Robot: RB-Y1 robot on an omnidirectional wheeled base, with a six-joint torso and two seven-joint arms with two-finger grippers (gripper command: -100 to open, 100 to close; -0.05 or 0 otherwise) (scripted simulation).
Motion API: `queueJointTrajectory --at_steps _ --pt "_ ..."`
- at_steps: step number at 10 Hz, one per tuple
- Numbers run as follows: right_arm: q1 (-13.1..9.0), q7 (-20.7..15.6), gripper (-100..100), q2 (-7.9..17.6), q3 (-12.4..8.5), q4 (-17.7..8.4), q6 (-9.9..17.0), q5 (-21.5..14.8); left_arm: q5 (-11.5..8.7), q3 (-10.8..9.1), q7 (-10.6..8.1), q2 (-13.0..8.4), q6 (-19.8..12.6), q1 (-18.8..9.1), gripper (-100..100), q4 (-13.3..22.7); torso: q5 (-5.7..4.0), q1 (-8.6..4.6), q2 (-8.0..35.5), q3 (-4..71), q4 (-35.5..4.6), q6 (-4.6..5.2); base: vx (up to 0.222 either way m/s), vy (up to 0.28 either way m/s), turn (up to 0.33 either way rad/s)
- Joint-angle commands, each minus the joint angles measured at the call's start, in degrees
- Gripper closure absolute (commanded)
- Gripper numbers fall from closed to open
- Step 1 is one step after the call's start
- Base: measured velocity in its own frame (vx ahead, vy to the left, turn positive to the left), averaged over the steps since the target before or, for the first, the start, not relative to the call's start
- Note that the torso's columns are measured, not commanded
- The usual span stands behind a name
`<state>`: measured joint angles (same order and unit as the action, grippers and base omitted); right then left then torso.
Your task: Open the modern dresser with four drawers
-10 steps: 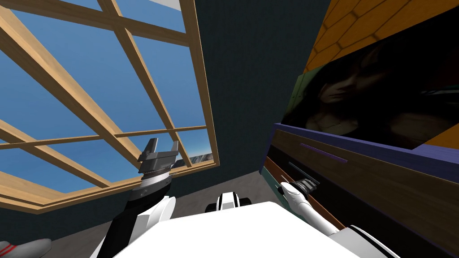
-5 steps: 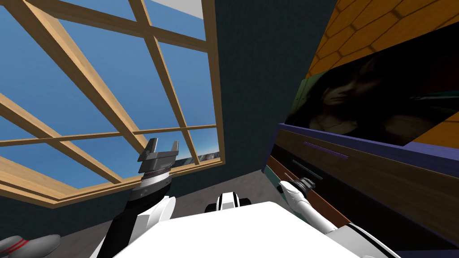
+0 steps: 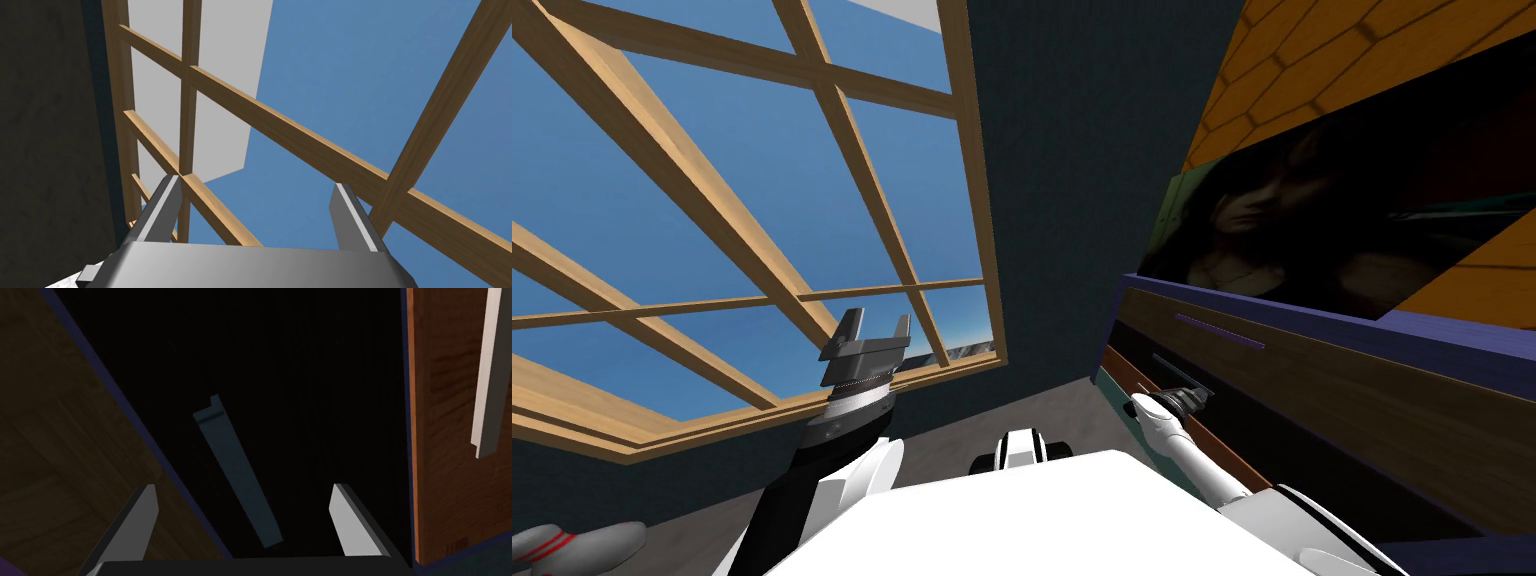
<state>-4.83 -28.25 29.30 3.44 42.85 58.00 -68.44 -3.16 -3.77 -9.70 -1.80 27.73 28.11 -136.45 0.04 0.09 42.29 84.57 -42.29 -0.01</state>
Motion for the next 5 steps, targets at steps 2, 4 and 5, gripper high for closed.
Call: queueJointTrajectory --at_steps 2,4,5 --pt "-1.54 3.98 -100 -0.02 -1.24 2.35 -0.86 1.17 0.00 0.00 0.00 0.00 0.00 0.00 0 0.00 -0.04 -0.09 0.00 0.00 0.00 0.01 -0.035 -0.123 -0.008" --pt "-2.37 5.83 -100 -0.01 -1.76 3.20 -1.24 1.62 0.00 0.00 0.00 0.00 0.00 0.00 0 0.00 -0.04 -0.07 0.05 -0.03 -0.01 0.01 -0.048 -0.101 -0.006" --pt "-2.11 5.26 -100 -0.03 -1.59 2.90 -1.13 1.48 0.00 0.00 0.00 0.00 0.00 0.00 0 0.00 -0.02 0.00 0.02 -0.02 0.00 0.01 -0.018 -0.038 0.000"
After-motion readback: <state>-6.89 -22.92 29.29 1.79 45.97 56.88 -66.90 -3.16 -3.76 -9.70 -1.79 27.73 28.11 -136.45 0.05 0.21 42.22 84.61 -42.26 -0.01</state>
